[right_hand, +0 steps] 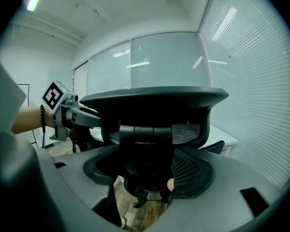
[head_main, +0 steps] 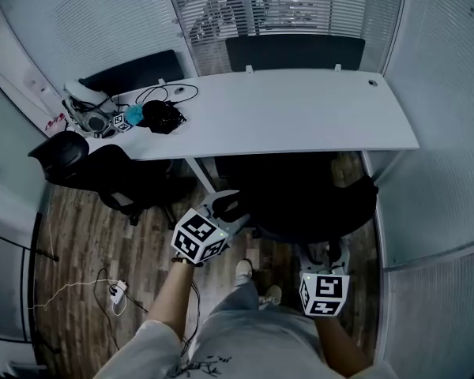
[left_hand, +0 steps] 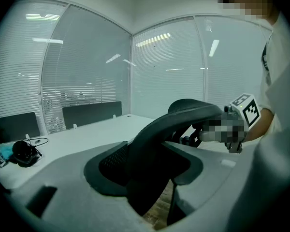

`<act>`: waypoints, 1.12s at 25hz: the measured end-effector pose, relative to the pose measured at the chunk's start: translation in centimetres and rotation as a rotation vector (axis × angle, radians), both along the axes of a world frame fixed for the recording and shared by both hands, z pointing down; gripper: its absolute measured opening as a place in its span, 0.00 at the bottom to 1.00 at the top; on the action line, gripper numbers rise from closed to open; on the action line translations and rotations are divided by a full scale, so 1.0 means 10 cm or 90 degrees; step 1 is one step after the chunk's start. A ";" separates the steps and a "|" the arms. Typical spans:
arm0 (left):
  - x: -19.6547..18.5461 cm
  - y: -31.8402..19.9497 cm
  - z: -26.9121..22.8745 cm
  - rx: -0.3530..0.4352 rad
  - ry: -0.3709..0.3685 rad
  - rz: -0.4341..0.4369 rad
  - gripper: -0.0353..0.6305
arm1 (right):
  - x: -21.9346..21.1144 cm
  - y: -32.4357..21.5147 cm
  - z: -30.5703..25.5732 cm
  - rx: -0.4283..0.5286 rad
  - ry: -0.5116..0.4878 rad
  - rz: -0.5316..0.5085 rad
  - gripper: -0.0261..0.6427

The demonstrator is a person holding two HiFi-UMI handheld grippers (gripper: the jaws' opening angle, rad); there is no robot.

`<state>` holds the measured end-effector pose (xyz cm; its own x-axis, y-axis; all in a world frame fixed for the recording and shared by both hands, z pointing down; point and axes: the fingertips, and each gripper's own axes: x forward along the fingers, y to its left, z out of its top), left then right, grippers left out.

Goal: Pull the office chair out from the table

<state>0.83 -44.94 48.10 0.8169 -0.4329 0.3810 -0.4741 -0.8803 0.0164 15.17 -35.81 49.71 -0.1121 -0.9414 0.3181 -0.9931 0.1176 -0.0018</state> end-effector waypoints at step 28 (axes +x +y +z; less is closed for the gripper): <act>-0.23 1.13 0.00 -0.015 0.001 0.002 0.37 | -0.22 1.17 -0.04 0.022 -0.001 0.066 0.44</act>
